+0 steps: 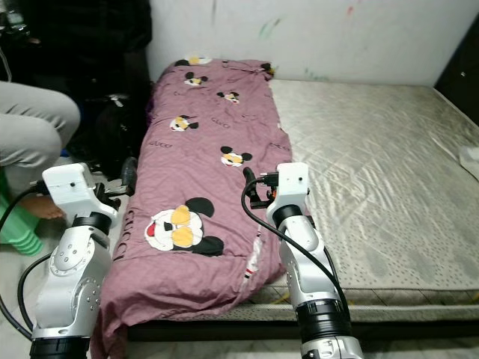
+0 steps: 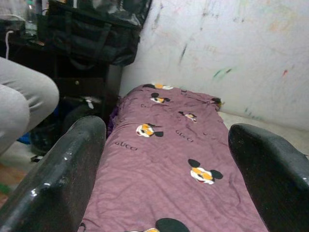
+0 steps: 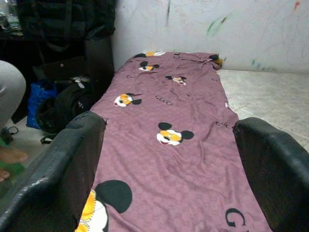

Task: Clean up the room

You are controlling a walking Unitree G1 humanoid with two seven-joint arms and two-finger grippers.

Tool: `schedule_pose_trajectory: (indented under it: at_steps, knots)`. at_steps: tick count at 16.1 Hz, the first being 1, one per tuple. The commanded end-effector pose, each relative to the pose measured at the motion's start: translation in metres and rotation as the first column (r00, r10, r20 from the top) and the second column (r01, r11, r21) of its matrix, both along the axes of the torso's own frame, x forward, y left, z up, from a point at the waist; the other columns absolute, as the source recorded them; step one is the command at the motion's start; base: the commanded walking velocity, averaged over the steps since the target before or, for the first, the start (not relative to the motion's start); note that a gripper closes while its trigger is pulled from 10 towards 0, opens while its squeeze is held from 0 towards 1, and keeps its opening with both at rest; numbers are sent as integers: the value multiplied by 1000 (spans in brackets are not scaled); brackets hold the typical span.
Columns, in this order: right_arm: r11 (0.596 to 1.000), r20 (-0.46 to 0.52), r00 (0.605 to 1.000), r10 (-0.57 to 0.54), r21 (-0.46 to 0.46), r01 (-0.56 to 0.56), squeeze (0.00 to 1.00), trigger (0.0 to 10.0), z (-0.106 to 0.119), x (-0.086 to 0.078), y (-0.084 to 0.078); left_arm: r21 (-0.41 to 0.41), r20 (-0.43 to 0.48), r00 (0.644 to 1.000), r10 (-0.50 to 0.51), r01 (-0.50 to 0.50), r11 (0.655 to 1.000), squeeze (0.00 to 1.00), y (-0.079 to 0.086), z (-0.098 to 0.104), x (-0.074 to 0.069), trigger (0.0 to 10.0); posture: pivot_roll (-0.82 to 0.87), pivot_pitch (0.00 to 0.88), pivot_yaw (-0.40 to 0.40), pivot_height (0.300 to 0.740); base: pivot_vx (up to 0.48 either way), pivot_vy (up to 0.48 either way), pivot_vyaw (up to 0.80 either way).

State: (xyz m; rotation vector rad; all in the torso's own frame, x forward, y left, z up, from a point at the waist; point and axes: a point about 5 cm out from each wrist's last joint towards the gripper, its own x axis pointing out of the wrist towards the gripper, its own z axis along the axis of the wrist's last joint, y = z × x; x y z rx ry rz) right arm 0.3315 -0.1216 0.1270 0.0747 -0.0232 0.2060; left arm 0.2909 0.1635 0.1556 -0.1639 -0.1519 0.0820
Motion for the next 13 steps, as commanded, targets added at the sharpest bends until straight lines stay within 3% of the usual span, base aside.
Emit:
schedule_pose_trajectory:
  at_steps: [1, 8, 13]
  knots:
    - [1000, 6, 1000, -17, 3, 17, 0, 10000, 2, 3, -2, 9, 2, 1000, -8, 8, 1000, 0, -1, 1, 2, 10000, -32, 10, -43, 740, 0, 0, 0]
    - [999, 11, 999, -35, -14, 35, 0, 10000, 6, 6, -9, 20, 16, 1000, -16, 16, 1000, 0, 2, 3, 6, 10000, -36, 0, -43, 740, 0, 0, 0]
    - [993, 16, 996, -92, -69, 93, 0, 10000, 5, 9, -35, 12, 9, 999, -40, 39, 999, 0, -6, -1, 7, 10000, -53, 0, -31, 740, 253, 0, 0]
